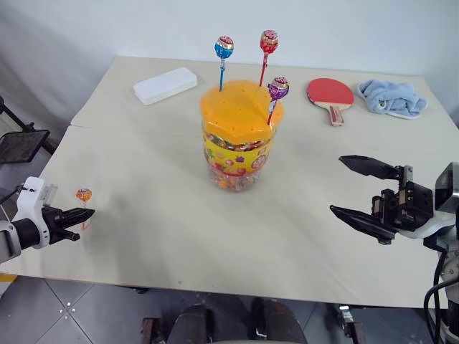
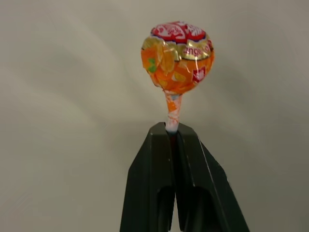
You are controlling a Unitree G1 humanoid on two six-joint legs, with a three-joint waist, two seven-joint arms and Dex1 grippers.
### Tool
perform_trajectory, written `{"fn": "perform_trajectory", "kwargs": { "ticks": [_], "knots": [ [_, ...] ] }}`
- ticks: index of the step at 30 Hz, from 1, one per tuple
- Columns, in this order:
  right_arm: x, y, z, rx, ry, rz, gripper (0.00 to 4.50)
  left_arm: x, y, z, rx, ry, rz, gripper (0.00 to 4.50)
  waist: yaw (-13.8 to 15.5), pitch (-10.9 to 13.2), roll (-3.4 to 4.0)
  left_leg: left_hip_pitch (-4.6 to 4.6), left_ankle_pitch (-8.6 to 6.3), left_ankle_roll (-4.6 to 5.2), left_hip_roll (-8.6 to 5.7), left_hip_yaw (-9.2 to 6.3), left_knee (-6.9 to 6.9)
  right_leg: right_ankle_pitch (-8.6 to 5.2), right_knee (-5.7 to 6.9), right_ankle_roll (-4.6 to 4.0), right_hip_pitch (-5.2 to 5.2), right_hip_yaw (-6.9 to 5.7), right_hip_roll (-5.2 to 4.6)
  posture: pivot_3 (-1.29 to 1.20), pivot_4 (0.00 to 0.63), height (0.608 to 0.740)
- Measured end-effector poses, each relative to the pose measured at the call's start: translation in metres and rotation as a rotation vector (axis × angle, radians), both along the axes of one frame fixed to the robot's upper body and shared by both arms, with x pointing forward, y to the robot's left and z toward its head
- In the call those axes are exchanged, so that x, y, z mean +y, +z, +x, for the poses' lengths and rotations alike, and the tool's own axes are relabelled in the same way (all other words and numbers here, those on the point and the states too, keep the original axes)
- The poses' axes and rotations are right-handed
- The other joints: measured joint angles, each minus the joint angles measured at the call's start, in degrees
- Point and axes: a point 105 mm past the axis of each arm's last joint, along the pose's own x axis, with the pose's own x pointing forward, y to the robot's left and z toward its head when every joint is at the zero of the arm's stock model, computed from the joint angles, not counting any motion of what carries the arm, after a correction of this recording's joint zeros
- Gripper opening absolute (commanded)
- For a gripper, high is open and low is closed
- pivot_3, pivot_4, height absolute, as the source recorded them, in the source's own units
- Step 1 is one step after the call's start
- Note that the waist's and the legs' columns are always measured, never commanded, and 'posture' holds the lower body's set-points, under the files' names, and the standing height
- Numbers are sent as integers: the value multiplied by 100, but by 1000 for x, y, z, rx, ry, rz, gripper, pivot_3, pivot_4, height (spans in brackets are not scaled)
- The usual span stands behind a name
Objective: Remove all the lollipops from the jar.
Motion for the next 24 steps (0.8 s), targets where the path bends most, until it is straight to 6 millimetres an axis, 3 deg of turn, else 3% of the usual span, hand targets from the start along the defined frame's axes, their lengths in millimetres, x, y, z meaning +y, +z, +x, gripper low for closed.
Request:
{"fn": "perform_trajectory", "kwargs": {
  "ticks": [2,5,13,17,19,21,24],
  "knots": [
    [-2,-2,1,5,1,-8,4500,-2,-2,0,7,3,-2,53,-27,-1,3,1,0,-2,1,1,-3,-1,3,-3,-2,-3,1,0,150,740],
    [-4,-6,2,13,0,-32,4500,-3,-5,1,14,11,-8,746,-37,-7,23,1,0,-1,0,3,-3,-1,4,-3,-2,-3,0,0,150,740],
    [-6,-8,1,19,-3,-47,4500,-11,-4,1,38,-32,-35,3030,-54,-22,48,14,5,-9,1,5,-4,-9,8,-15,-4,0,-3,0,150,740],
    [-16,-2,1,4,-63,-37,4500,3,3,-13,62,-49,-49,4310,-105,-19,43,9,1,-17,9,9,-10,-13,11,-24,-17,0,2,0,150,740],
    [-23,5,0,-12,-104,-14,4500,20,13,-28,89,-46,-50,4471,-161,-15,35,4,0,-19,15,7,-18,-16,20,-29,-20,-5,8,0,150,740],
    [-31,13,0,-32,-146,11,4500,27,38,-36,36,-102,-54,4471,-185,-14,37,5,-1,-20,13,8,-25,-17,11,-30,-20,-7,7,0,150,740],
    [-35,21,1,-45,-175,42,4500,6,72,-34,-138,-321,-78,4471,-123,-12,40,6,-1,-18,7,5,-25,-17,-1,-30,-17,-9,-4,0,150,740]
  ]
}}
